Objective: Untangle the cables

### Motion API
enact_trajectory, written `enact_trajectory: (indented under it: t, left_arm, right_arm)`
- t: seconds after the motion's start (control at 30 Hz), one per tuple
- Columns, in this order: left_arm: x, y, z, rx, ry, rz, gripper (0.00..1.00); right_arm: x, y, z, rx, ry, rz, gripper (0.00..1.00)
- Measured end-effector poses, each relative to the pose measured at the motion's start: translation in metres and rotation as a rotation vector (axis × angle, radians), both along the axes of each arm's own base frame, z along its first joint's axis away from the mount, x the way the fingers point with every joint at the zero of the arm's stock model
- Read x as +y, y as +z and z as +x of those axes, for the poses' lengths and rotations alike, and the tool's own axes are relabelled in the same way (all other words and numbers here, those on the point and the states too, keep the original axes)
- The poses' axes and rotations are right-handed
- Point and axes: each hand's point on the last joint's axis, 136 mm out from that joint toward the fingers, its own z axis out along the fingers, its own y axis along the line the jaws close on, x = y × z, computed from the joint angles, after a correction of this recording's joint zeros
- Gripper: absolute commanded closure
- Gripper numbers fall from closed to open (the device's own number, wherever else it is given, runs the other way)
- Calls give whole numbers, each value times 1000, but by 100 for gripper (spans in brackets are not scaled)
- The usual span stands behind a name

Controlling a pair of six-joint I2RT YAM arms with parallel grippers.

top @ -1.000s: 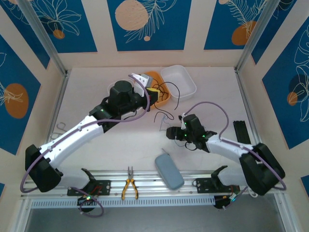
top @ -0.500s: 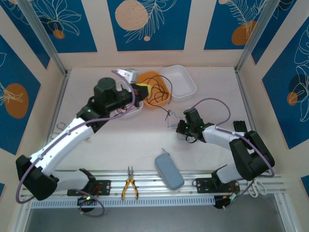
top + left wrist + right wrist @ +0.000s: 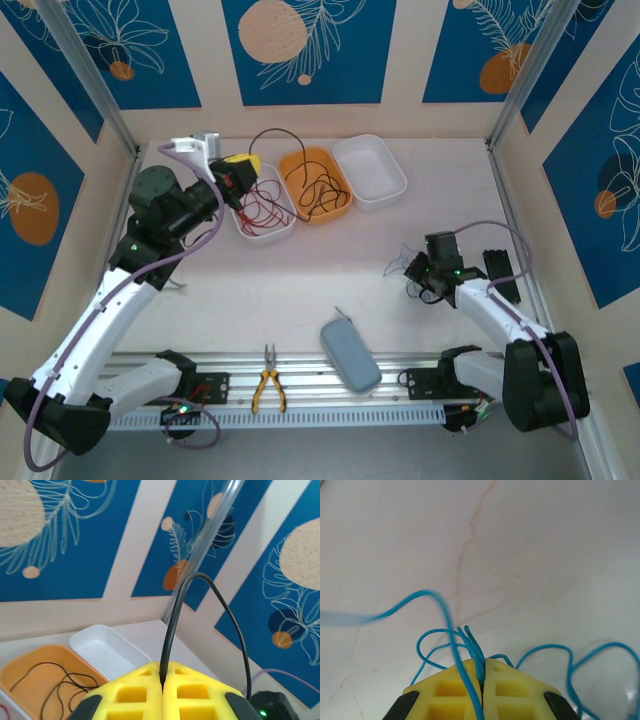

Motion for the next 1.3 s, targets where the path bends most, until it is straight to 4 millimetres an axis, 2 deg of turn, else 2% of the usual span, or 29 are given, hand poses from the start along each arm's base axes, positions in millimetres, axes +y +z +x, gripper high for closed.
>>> enact_trajectory:
  t: [0.17,0.33,0.6,0.83,1.0,1.3]
  left_arm:
    - [16,1,9,-14,74,16,100]
    - [10,-6,30,9,84,41,100]
    - [-20,-35,101,93,81,107,100]
    - [-44,-63,158,140,77,137,100]
    - [-57,-91,190,188,76,180,100]
    - [-67,-168,213,324,62,278,100]
  right_arm:
    - [-7,13,-6,-45,-21,22,96]
    - [0,25,-9,-81,25,49,87]
    - [8,38,-8,-92,76,69,75]
    - [12,36,-8,-71,94,74,74]
    - [12,35,-7,-57,95,74,75]
    - [12,33,-7,-41,95,73,75]
